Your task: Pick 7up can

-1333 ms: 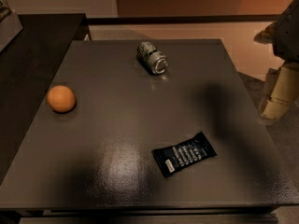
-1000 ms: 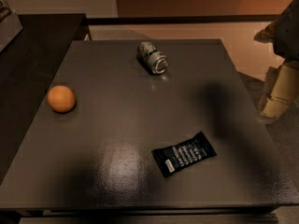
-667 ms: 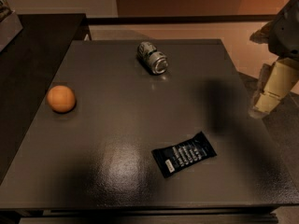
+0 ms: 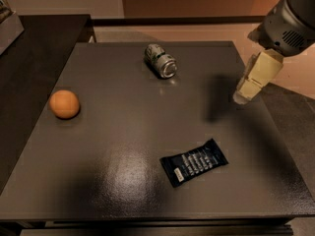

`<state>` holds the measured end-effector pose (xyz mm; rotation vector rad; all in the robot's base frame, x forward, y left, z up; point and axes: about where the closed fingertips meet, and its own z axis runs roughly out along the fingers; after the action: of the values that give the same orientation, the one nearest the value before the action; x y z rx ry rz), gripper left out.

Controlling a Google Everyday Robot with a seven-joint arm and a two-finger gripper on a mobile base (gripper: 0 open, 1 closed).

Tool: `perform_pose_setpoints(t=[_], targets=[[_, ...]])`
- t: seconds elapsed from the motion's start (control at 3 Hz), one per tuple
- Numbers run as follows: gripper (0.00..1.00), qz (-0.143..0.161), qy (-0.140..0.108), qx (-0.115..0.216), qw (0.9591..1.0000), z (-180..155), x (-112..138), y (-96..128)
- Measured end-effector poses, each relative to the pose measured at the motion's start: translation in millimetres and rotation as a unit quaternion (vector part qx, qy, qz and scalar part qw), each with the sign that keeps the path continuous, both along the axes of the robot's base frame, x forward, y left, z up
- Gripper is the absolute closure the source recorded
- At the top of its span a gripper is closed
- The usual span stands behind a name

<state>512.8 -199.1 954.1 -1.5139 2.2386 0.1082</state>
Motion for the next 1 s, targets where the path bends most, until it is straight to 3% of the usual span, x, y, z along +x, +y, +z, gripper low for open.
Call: perform_pose_setpoints(t=[0.67, 1.0], targets=[[0.00, -0.076, 0.015, 0.028, 0.9966, -22.4, 62.3, 24.5], [0.00, -0.120, 0.028, 0.032, 0.9919, -38.3, 90.7, 40.2]])
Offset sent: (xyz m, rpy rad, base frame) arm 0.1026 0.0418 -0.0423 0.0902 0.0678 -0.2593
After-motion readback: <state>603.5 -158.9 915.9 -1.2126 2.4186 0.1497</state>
